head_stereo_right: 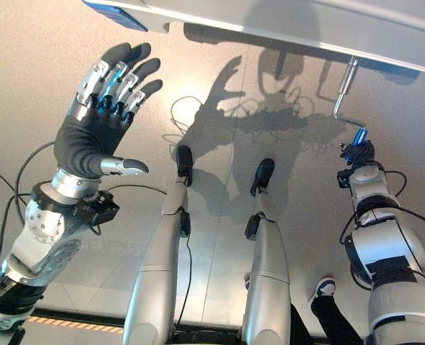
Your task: Raise the hospital bed
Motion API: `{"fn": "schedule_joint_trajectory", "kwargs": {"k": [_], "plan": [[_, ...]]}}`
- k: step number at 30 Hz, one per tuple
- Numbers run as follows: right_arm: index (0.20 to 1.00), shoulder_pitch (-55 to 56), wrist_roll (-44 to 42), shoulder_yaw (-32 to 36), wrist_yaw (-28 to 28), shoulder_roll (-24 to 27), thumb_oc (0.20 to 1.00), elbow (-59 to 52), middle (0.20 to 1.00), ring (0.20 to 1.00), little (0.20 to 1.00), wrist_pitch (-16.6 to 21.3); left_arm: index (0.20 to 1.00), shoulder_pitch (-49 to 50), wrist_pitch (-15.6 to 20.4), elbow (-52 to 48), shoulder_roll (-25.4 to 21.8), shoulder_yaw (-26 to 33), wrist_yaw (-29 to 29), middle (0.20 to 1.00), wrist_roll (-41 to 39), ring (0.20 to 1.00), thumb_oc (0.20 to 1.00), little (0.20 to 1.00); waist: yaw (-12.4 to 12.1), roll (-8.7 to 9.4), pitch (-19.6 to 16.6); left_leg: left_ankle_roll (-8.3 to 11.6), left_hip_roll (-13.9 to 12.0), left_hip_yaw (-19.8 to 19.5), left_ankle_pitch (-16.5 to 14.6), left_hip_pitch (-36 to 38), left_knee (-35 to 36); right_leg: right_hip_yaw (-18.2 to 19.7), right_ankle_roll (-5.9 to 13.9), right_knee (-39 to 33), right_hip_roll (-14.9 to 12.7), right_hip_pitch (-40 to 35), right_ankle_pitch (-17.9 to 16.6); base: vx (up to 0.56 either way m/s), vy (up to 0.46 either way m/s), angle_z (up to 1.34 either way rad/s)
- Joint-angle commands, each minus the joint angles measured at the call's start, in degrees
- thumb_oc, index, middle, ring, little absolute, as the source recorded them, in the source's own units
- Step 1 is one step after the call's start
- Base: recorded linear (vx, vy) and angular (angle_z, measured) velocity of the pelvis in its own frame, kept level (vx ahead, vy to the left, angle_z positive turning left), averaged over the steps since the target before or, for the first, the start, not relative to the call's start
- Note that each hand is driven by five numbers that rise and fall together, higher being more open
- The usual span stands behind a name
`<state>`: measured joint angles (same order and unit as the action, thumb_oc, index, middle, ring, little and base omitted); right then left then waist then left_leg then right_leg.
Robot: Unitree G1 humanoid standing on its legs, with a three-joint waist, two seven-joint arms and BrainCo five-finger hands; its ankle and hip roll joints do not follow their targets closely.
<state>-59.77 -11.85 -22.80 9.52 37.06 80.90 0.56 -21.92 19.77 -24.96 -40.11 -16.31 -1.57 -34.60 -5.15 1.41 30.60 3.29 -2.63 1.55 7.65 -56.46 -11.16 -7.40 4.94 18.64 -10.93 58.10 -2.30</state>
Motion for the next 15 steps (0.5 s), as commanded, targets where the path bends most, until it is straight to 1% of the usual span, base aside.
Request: {"fn": "schedule_joint_trajectory", "kwargs": {"k": [1,5,7,8,9,10,11,13,14,15], "plan": [[0.2,-0.2,7.7,-8.1,-2.3,-6.1,0.2,-0.5,0.2,0.2,0.2,-1.9,1.0,0.8,1.5,-5.2,4.0,0.1,-1.0,1.0,0.4,1.0,1.0,1.0,-0.8,-6.81,-0.8,0.14,0.2,-0.5,-5.8,-0.5,-5.0,-1.3,3.02,0.9,0.7,0.1,-0.2,0.0,0.0,0.0],[0.2,-2.6,9.9,-10.1,-1.9,-10.0,0.2,-2.0,0.2,0.2,0.2,-2.0,1.0,0.5,1.2,-5.0,5.0,0.1,-2.4,1.0,1.0,1.0,1.0,1.0,-1.4,-7.17,-0.8,-0.12,0.5,-0.7,-5.9,-1.6,-5.2,-1.4,3.2,0.9,0.4,0.8,-0.3,0.01,0.041,0.02],[0.2,-2.6,9.9,-10.1,-1.9,-10.0,0.2,-2.0,0.2,0.2,0.2,-2.0,1.0,0.5,1.2,-5.0,5.0,0.1,-2.4,1.0,1.0,1.0,1.0,1.0,-1.4,-7.17,-0.8,-0.12,0.5,-0.7,-5.9,-1.6,-5.2,-1.4,3.2,0.9,0.4,0.8,-0.3,0.0,0.0,0.0],[0.2,-3.9,12.7,-12.6,-1.6,-12.7,0.2,-4.3,0.2,0.2,0.2,-1.8,1.0,0.2,1.3,-4.7,5.4,0.2,-3.4,1.0,1.4,1.0,1.0,1.0,-2.0,-7.66,-0.8,-0.31,0.8,-0.9,-5.8,-2.5,-5.3,-1.5,3.31,1.3,0.1,1.6,-0.3,0.07,0.039,0.0],[0.2,-3.5,14.5,-14.0,-1.6,-13.9,0.2,-4.7,0.2,0.2,0.2,-1.9,1.0,0.9,1.3,-4.5,5.6,-0.1,-3.5,1.0,1.5,1.0,1.0,1.0,-2.3,-7.77,-0.8,-0.03,0.8,-1.5,-7.6,-0.8,-5.6,-0.9,3.85,2.1,0.1,0.3,1.4,0.02,0.053,0.01],[0.2,-5.2,17.6,-16.3,-1.8,-15.5,0.2,-5.3,0.2,0.2,0.2,-2.1,1.0,0.6,1.4,-4.5,5.7,0.3,-3.8,1.0,1.6,1.0,1.0,1.0,-2.3,-7.9,-0.8,-0.47,0.9,-0.9,-6.0,-2.7,-5.6,-1.6,3.29,1.7,-0.1,1.8,-0.2,0.06,0.037,0.02],[0.2,-5.2,18.3,-16.5,-1.2,-16.6,0.2,-5.6,0.2,0.2,0.2,-2.1,1.0,1.0,1.5,-4.3,6.0,-0.2,-3.9,1.0,1.5,1.0,1.0,1.0,-2.5,-8.04,-0.8,-0.14,1.0,-1.4,-7.7,-1.1,-6.0,-0.9,3.84,2.4,0.0,0.6,1.4,0.01,0.041,0.02],[0.2,-5.7,22.2,-19.2,-0.7,-18.4,0.2,-7.7,0.2,0.2,0.2,-1.9,1.0,0.9,1.8,-4.3,6.3,-0.2,-4.5,1.0,1.5,1.0,1.0,1.0,-2.7,-8.18,-0.8,-0.14,1.1,-1.3,-7.7,-1.3,-5.9,-0.8,3.94,2.2,-0.2,0.6,1.3,0.01,0.037,0.05],[0.2,-6.3,22.4,-19.3,-0.7,-18.3,0.2,-7.9,0.2,0.2,0.2,-1.9,1.0,0.5,1.8,-4.4,6.2,0.2,-4.5,1.0,1.6,1.0,1.0,1.0,-2.5,-8.2,-0.8,-0.5,1.1,-0.8,-6.0,-3.0,-5.7,-1.4,3.42,1.5,-0.3,2.0,-0.3,-0.04,0.042,0.05],[0.2,-6.0,24.5,-21.0,-0.8,-19.9,0.2,-10.5,0.2,0.2,0.2,-1.3,1.0,0.5,1.9,-4.6,6.6,0.0,-4.4,1.0,1.3,1.0,1.0,1.0,-2.4,-8.22,-0.8,-0.48,1.1,-0.9,-5.9,-2.8,-5.5,-1.3,3.46,1.4,-0.3,2.0,-0.4,0.01,0.031,0.01]]}}
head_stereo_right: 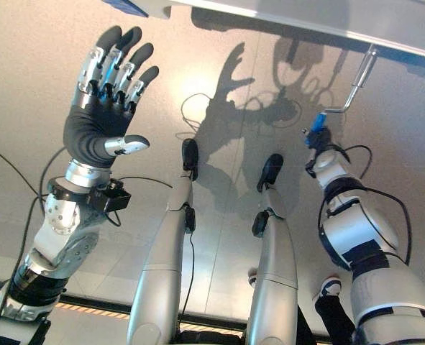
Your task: Raise the hospital bed
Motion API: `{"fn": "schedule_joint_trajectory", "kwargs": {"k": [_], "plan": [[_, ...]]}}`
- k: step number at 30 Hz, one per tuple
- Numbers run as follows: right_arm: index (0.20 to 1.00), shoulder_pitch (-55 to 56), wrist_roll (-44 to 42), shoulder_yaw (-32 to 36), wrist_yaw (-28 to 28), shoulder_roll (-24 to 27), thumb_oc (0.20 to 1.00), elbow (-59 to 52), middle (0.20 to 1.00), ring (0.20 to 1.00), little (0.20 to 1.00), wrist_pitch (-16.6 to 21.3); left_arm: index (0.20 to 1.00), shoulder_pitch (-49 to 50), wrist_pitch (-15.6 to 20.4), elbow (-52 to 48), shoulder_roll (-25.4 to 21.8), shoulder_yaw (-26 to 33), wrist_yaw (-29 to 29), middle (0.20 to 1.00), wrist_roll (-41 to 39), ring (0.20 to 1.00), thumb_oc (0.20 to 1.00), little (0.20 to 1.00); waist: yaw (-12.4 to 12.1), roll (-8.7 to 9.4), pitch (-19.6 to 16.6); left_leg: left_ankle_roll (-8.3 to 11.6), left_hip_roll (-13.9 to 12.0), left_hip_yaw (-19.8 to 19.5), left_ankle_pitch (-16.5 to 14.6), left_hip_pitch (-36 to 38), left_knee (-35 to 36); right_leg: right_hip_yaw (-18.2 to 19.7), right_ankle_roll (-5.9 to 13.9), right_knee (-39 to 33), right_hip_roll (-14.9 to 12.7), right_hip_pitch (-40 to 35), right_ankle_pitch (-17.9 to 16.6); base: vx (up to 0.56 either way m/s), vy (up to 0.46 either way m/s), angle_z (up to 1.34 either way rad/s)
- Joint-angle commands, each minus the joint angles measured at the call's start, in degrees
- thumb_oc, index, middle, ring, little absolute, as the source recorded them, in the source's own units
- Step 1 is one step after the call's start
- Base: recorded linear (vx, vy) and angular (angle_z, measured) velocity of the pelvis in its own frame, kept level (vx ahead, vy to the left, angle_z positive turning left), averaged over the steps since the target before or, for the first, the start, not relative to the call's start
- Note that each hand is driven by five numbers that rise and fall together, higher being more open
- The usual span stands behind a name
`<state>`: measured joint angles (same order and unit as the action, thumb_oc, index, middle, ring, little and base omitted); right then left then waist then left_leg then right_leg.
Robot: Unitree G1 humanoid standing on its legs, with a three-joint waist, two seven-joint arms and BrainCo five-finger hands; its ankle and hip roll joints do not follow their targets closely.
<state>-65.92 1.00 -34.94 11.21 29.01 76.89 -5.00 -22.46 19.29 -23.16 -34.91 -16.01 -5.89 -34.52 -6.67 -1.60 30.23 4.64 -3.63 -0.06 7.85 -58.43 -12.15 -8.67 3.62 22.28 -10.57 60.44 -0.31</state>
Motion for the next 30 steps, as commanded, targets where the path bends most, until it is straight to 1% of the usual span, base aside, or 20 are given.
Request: {"fn": "schedule_joint_trajectory", "kwargs": {"k": [1,2,3,5,7,9,10,12,15,17,18,20,21,22,23,24,25,26,27,30], "plan": [[0.2,0.9,11.6,-9.0,-2.7,-12.9,0.2,-7.4,0.2,0.2,0.2,4.9,1.0,1.5,2.4,-6.3,1.7,-0.8,-0.1,1.0,1.1,1.0,1.0,1.0,-1.0,-5.23,-0.4,-1.47,2.2,0.3,-7.8,0.9,-4.8,0.6,5.32,-1.5,-0.7,-1.8,-0.7,0.06,0.042,-0.01],[0.2,1.0,12.0,-9.6,-2.7,-13.9,0.2,-8.6,0.2,0.2,0.2,5.4,1.0,1.7,2.6,-6.4,1.8,-0.9,-0.1,1.0,1.1,1.0,1.0,1.0,-1.0,-5.36,-0.4,-1.48,2.3,0.3,-7.8,1.0,-4.9,0.6,5.32,-1.4,-0.8,-1.9,-0.8,0.0,0.023,-0.04],[0.2,0.3,12.2,-10.1,-2.7,-15.1,0.2,-10.3,0.2,0.2,0.2,5.7,1.0,1.3,2.9,-6.5,1.5,-0.4,-0.3,1.0,1.2,1.0,1.0,1.0,-1.0,-5.49,-0.4,-1.82,2.3,0.9,-6.1,-0.5,-4.6,0.1,4.77,-2.1,-0.9,-0.6,-2.3,-0.05,0.023,-0.03],[0.2,1.4,12.1,-11.6,-3.1,-16.8,0.2,-18.7,0.2,0.2,0.2,7.3,1.0,1.8,3.4,-6.5,1.2,0.5,-0.7,1.0,1.4,1.0,1.0,1.0,-0.7,-5.09,-0.4,-1.63,2.3,1.1,-5.9,-0.2,-4.4,0.4,4.76,-2.3,-0.8,-0.7,-2.6,-0.02,0.01,-0.01],[0.2,1.9,10.0,-11.9,-3.1,-16.9,0.2,-26.7,0.2,0.2,0.2,8.9,1.0,2.4,3.7,-6.5,1.2,0.9,-0.9,1.0,1.4,1.0,1.0,1.0,-0.3,-4.73,-0.4,-1.59,2.2,1.2,-6.0,0.2,-4.4,0.6,4.72,-2.4,-0.8,-1.0,-2.6,0.0,0.008,-0.02],[0.2,2.4,7.2,-10.5,-2.1,-16.6,0.2,-29.2,0.2,0.2,0.2,9.8,1.0,2.6,3.9,-6.5,1.2,0.8,-1.0,1.0,1.4,1.0,1.0,1.0,-0.1,-4.64,-0.4,-1.52,2.2,1.3,-5.9,0.3,-4.4,0.7,4.72,-2.5,-0.9,-1.2,-2.7,0.0,0.015,-0.07],[0.2,3.6,1.5,-7.8,0.0,-15.0,0.2,-38.6,0.2,0.2,0.2,12.5,1.0,2.8,4.6,-6.5,0.7,0.7,-1.6,1.0,1.4,1.0,1.0,1.0,0.7,-4.07,-0.4,-1.37,2.0,1.5,-5.7,0.7,-4.2,0.7,4.73,-2.9,-0.9,-1.7,-2.8,0.01,0.019,-0.09],[0.2,7.0,-3.8,-5.1,1.2,-11.8,0.2,-48.1,0.2,0.2,0.2,15.4,1.0,2.8,5.0,-6.4,0.1,0.5,-2.2,1.0,1.9,1.0,1.0,1.0,1.6,-3.26,-0.4,-1.25,1.8,1.9,-5.6,1.2,-3.8,0.9,4.81,-3.4,-0.9,-2.0,-3.0,0.0,0.019,-0.1],[0.2,14.1,-7.2,-0.4,2.2,-3.1,0.2,-63.8,0.2,0.2,0.2,19.2,1.0,3.0,5.4,-6.3,-2.1,0.5,-2.4,1.0,3.4,1.0,1.0,1.0,3.8,-1.63,-0.4,-1.21,1.8,2.5,-5.6,2.0,-3.3,1.2,4.91,-4.1,-0.7,-2.7,-3.4,0.0,0.011,-0.05],[0.2,20.1,-9.2,4.5,2.7,1.3,0.2,-71.0,0.2,0.2,0.2,21.5,1.0,4.0,5.8,-6.9,-3.6,0.9,-2.1,1.0,3.9,1.0,1.0,1.0,4.9,-0.99,-0.4,-1.18,1.6,2.8,-5.6,2.6,-3.2,1.4,5.03,-4.5,-0.7,-3.2,-3.6,0.0,0.0,0.0],[0.2,20.4,-9.2,4.6,2.7,1.4,0.2,-71.3,0.2,0.2,0.2,21.4,1.0,4.0,5.7,-6.9,-3.6,0.8,-2.1,1.0,3.9,1.0,1.0,1.0,4.8,-0.98,-0.4,-1.18,1.6,2.9,-5.6,2.7,-3.2,1.4,5.04,-4.5,-0.7,-3.3,-3.6,0.0,0.0,0.0],[0.2,29.4,-12.0,13.2,3.7,5.9,0.2,-77.9,0.2,0.2,0.2,24.3,1.0,6.0,6.2,-7.6,-5.5,2.5,-0.7,1.0,4.0,1.0,1.0,1.0,6.6,0.03,-0.4,-1.12,1.5,3.2,-5.8,3.4,-3.1,1.8,5.24,-5.3,-0.5,-4.1,-3.8,0.0,0.0,0.0],[0.2,32.2,-12.0,15.8,3.7,6.9,0.2,-79.6,0.2,0.2,0.2,24.7,1.0,6.7,6.4,-8.0,-6.1,3.3,-0.1,1.0,3.6,1.0,1.0,1.0,7.0,0.31,-0.4,-1.09,1.4,3.3,-5.8,3.8,-3.1,1.9,5.33,-5.4,-0.5,-4.4,-3.9,0.0,0.0,0.0],[0.2,32.5,-12.0,16.0,3.6,6.9,0.2,-79.8,0.2,0.2,0.2,24.6,1.0,6.8,6.4,-8.0,-6.1,3.2,0.0,1.0,3.6,1.0,1.0,1.0,6.9,0.32,-0.4,-1.1,1.4,3.3,-5.9,3.9,-3.0,1.9,5.34,-5.5,-0.4,-4.5,-3.9,0.0,0.0,0.0],[0.2,37.7,-13.3,21.9,4.3,8.1,0.2,-82.4,0.2,0.2,0.2,26.3,1.0,8.5,6.7,-8.5,-6.6,4.8,1.3,1.0,2.8,1.0,1.0,1.0,8.0,1.08,-0.4,-1.06,1.3,3.5,-6.1,4.4,-3.1,2.3,5.39,-5.8,-0.2,-5.1,-4.0,0.0,0.0,0.0],[0.2,38.0,-13.4,22.1,4.2,8.1,0.2,-82.7,0.2,0.2,0.2,26.2,1.0,8.5,6.7,-8.5,-6.7,4.8,1.4,1.0,2.7,1.0,1.0,1.0,7.9,1.11,-0.4,-1.06,1.3,3.5,-6.1,4.6,-3.1,2.3,5.4,-5.9,-0.2,-5.2,-4.0,0.0,-0.013,0.03],[0.2,42.3,-16.7,27.2,3.8,7.6,0.2,-84.5,0.2,0.2,0.2,28.1,1.0,9.9,6.8,-9.1,-6.6,6.1,2.9,1.0,1.6,1.0,1.0,1.0,8.7,1.69,-0.4,-1.05,1.1,3.7,-6.3,4.9,-3.3,2.5,5.48,-6.0,-0.1,-5.6,-4.1,0.0,0.0,0.0],[0.2,42.5,-16.8,27.3,3.8,7.6,0.2,-84.6,0.2,0.2,0.2,28.1,1.0,10.0,6.8,-9.2,-6.7,6.0,2.9,1.0,1.5,1.0,1.0,1.0,8.6,1.72,-0.4,-1.05,1.1,3.7,-6.4,5.0,-3.3,2.5,5.48,-6.0,-0.1,-5.6,-4.1,0.0,0.0,0.0],[0.2,45.1,-19.8,31.4,3.8,6.3,0.2,-84.9,0.2,0.2,0.2,29.6,1.0,11.2,6.8,-9.4,-6.4,7.2,4.2,1.0,0.8,1.0,1.0,1.0,9.3,2.13,-0.4,-1.1,1.0,3.8,-6.6,5.3,-3.4,2.6,5.49,-6.1,0.1,-5.9,-4.0,0.0,0.0,0.0],[0.2,47.3,-22.4,34.5,3.9,4.6,0.2,-84.5,0.2,0.2,0.2,30.8,1.0,12.2,6.6,-9.9,-6.4,8.3,4.9,1.0,0.2,1.0,1.0,1.0,9.7,2.47,-0.4,-1.08,0.9,3.9,-6.8,5.7,-3.5,3.0,5.48,-6.3,0.3,-6.2,-4.0,0.0,-0.008,-0.02]]}}
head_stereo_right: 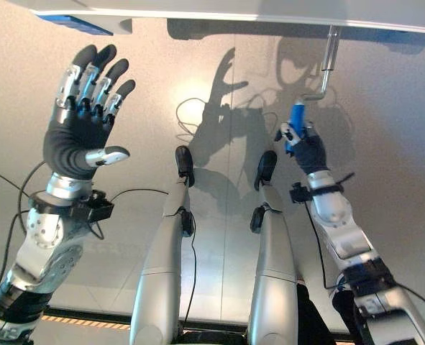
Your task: Raise the hospital bed
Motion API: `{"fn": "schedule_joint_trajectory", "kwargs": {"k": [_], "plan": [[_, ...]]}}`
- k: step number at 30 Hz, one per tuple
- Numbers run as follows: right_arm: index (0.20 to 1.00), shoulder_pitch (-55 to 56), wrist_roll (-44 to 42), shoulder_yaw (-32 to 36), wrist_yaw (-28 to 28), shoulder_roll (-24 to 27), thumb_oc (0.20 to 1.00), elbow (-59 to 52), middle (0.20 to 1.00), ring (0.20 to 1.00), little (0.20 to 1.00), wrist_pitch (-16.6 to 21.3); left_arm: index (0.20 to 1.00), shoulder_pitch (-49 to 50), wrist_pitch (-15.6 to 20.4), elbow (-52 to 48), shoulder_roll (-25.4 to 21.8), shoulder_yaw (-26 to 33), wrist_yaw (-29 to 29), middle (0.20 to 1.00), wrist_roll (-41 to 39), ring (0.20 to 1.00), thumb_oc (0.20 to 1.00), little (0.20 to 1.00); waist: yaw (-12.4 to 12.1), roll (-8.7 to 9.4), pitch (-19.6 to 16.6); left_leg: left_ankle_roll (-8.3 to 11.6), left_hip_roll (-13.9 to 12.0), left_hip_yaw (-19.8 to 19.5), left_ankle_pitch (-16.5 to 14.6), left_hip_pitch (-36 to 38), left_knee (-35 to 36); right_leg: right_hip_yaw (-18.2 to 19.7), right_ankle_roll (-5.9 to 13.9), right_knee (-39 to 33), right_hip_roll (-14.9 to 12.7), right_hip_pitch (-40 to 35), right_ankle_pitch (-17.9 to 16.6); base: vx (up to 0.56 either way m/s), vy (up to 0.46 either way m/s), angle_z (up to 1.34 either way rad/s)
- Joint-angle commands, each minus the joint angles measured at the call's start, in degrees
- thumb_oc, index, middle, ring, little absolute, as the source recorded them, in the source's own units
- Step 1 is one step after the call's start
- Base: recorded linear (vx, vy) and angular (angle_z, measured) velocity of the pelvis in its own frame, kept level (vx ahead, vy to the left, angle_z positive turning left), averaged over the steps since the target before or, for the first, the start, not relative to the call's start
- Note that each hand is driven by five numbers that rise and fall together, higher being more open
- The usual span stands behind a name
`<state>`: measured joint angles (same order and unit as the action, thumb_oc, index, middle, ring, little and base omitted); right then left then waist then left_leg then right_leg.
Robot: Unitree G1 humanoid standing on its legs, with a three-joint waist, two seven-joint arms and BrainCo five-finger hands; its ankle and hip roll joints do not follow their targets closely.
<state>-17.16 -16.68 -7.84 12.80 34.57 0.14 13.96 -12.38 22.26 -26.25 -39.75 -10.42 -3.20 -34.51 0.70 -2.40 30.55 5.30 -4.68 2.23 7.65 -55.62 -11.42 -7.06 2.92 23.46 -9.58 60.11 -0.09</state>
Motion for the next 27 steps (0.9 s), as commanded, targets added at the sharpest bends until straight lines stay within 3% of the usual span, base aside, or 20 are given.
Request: {"fn": "schedule_joint_trajectory", "kwargs": {"k": [1,10,14,16,19,20,22,27], "plan": [[0.2,-0.1,-6.2,9.9,3.3,-2.1,0.2,-6.1,0.2,0.2,0.2,12.4,1.0,2.9,3.7,-7.0,-1.1,3.8,2.7,1.0,-0.3,1.0,1.0,1.0,2.7,3.58,-0.8,-1.72,1.9,1.6,-6.8,3.2,-4.2,1.4,6.18,-7.6,-0.5,-6.3,-4.1,0.0,-0.03,-0.07],[0.2,1.5,-2.6,16.9,13.1,-3.7,0.2,6.5,0.2,0.2,0.2,10.9,1.0,4.2,3.5,-8.2,1.0,5.8,2.7,1.0,-0.7,1.0,1.0,1.0,3.2,4.33,-0.8,-1.47,1.5,1.5,-7.2,4.0,-4.2,1.4,6.1,-7.8,-0.2,-7.2,-3.6,0.0,-0.023,0.0],[0.2,-0.7,-10.1,20.6,16.2,-1.6,0.2,21.0,0.2,0.2,0.2,11.1,1.0,4.8,3.4,-9.0,1.4,5.6,2.3,1.0,-1.2,1.0,1.0,1.0,2.8,4.43,-0.8,-1.22,1.5,1.2,-7.0,4.0,-3.8,1.1,6.02,-7.6,-0.2,-7.2,-3.4,0.01,-0.018,0.03],[0.2,-1.8,-8.8,20.7,17.7,1.8,0.2,28.7,0.2,0.2,0.2,9.1,1.0,5.0,3.3,-9.1,0.9,5.4,2.0,1.0,-1.2,1.0,1.0,1.0,2.3,4.38,-0.8,-1.06,1.4,1.1,-6.9,4.1,-3.6,0.9,5.99,-7.5,-0.3,-7.4,-3.4,0.0,-0.009,0.04],[0.2,-5.2,-10.9,17.9,16.1,6.8,0.2,44.1,0.2,0.2,0.2,6.0,1.0,3.9,3.5,-8.6,-0.5,3.8,2.1,1.0,-1.4,1.0,1.0,1.0,1.8,4.37,-0.8,-0.87,1.3,1.0,-6.8,4.4,-3.4,0.7,5.87,-7.5,-0.2,-7.7,-3.4,0.0,-0.006,0.02],[0.2,-5.4,-11.1,17.8,15.9,6.9,0.2,44.3,0.2,0.2,0.2,6.1,1.0,3.8,3.5,-8.5,-0.5,3.8,2.1,1.0,-1.4,1.0,1.0,1.0,1.8,4.34,-0.8,-0.87,1.3,1.0,-6.8,4.4,-3.4,0.7,5.87,-7.5,-0.2,-7.6,-3.4,0.0,-0.023,0.03],[0.2,-9.9,-11.1,11.1,11.4,10.9,0.2,58.3,0.2,0.2,0.2,1.4,1.0,1.4,3.4,-7.9,-2.1,1.0,2.2,1.0,-1.9,1.0,1.0,1.0,1.1,4.02,-0.8,-0.68,1.3,1.0,-6.6,4.6,-3.1,0.5,5.86,-7.6,-0.2,-7.8,-3.5,-0.01,-0.006,0.02],[0.2,-20.6,-7.6,-1.4,3.3,14.1,0.2,73.0,0.2,0.2,0.2,-5.3,1.0,-2.0,2.8,-6.3,-3.6,-2.8,2.4,1.0,-2.5,1.0,1.0,1.0,-0.7,2.32,-0.8,-0.68,1.2,0.8,-6.1,4.0,-3.1,-0.1,5.71,-7.5,-0.2,-7.2,-3.7,0.0,0.0,0.0]]}}
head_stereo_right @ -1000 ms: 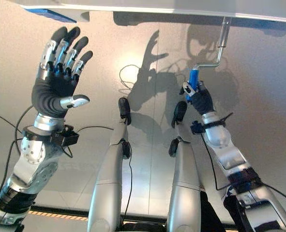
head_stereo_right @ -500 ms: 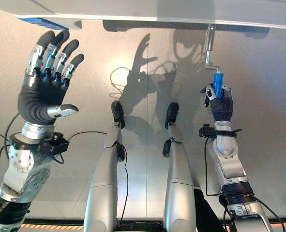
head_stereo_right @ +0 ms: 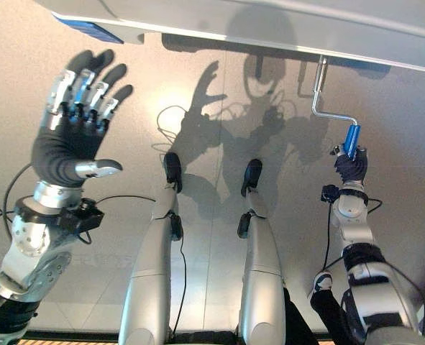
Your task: Raise the hospital bed
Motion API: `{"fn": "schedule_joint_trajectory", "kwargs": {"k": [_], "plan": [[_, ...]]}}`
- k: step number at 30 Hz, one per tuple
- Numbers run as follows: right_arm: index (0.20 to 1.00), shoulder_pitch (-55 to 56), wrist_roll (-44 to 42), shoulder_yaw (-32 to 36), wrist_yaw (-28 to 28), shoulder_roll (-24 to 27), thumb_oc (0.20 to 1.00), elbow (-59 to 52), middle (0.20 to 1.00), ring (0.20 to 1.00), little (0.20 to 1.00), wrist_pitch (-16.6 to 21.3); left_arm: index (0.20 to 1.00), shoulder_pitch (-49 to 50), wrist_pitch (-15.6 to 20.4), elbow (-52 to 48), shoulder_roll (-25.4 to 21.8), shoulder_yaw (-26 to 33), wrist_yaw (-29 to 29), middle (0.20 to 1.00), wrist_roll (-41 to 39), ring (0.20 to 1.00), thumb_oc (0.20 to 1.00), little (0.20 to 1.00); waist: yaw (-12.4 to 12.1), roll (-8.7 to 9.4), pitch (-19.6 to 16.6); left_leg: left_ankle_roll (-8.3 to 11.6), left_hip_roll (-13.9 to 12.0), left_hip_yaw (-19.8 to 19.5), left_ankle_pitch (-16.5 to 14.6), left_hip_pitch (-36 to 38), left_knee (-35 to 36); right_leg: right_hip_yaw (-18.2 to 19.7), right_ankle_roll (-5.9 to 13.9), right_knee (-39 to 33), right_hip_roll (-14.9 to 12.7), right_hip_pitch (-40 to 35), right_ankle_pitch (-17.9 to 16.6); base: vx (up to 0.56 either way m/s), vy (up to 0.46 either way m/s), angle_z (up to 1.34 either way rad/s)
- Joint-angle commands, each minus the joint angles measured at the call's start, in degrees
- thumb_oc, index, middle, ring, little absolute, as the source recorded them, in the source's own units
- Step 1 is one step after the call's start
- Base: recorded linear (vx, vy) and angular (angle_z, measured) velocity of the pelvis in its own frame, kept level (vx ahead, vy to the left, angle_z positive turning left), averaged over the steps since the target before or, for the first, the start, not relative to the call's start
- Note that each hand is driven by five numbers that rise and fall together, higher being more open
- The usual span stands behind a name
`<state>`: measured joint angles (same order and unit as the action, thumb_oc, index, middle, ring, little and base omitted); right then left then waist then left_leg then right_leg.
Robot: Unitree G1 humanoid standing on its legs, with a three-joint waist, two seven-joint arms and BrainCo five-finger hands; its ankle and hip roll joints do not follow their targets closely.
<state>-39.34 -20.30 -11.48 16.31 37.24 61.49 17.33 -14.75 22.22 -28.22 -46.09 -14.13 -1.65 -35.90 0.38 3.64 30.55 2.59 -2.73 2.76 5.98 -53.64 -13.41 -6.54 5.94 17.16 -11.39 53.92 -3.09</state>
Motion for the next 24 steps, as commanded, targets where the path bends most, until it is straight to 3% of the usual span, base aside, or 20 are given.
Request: {"fn": "schedule_joint_trajectory", "kwargs": {"k": [1,6,9,22,24], "plan": [[0.2,-0.1,-2.6,-0.3,-1.8,11.3,0.2,13.1,0.2,0.2,0.2,-9.7,1.0,0.0,2.6,-4.1,2.6,0.9,1.0,1.0,-1.2,1.0,1.0,1.0,-0.8,-4.1,-0.8,2.0,-0.8,0.2,-4.3,1.9,-1.2,-0.8,2.66,-1.1,1.6,-0.8,-0.7,0.0,0.0,0.0],[0.2,-6.7,2.7,-8.4,-7.1,8.3,0.2,17.1,0.2,0.2,0.2,-12.3,1.0,-1.2,1.8,-3.2,3.9,-0.1,2.5,1.0,-1.6,1.0,1.0,1.0,-2.4,-5.5,-0.8,1.79,-0.9,-0.4,-4.1,0.9,-1.8,-1.3,2.38,-0.3,1.6,0.0,-0.3,-0.01,-0.033,-0.03],[0.2,-12.2,6.2,-12.1,-7.2,4.0,0.2,17.9,0.2,0.2,0.2,-14.0,1.0,-2.6,1.1,-2.9,6.1,-1.0,2.0,1.0,-1.2,1.0,1.0,1.0,-4.0,-6.72,-0.8,1.56,-0.8,-0.7,-4.0,0.1,-2.2,-1.6,2.14,0.4,1.6,0.9,-0.1,0.0,0.0,0.0],[0.2,-22.1,22.6,-24.5,-7.2,-16.9,0.2,14.1,0.2,0.2,0.2,-18.2,1.0,-5.8,-1.3,-1.7,12.2,-2.6,-2.7,1.0,1.2,1.0,1.0,1.0,-6.5,-8.15,-0.8,1.08,0.0,-1.9,-3.6,-3.1,-2.8,-2.9,2.01,1.5,1.1,3.1,0.2,0.0,0.0,0.0],[0.2,-21.4,26.0,-27.2,-8.1,-19.9,0.2,13.0,0.2,0.2,0.2,-18.5,1.0,-4.9,-1.5,-1.4,12.2,-2.6,-3.1,1.0,1.4,1.0,1.0,1.0,-7.0,-8.24,-0.8,1.43,0.1,-2.6,-5.4,-1.6,-3.0,-2.5,2.6,2.2,1.1,1.7,1.8,0.06,0.021,0.01]]}}
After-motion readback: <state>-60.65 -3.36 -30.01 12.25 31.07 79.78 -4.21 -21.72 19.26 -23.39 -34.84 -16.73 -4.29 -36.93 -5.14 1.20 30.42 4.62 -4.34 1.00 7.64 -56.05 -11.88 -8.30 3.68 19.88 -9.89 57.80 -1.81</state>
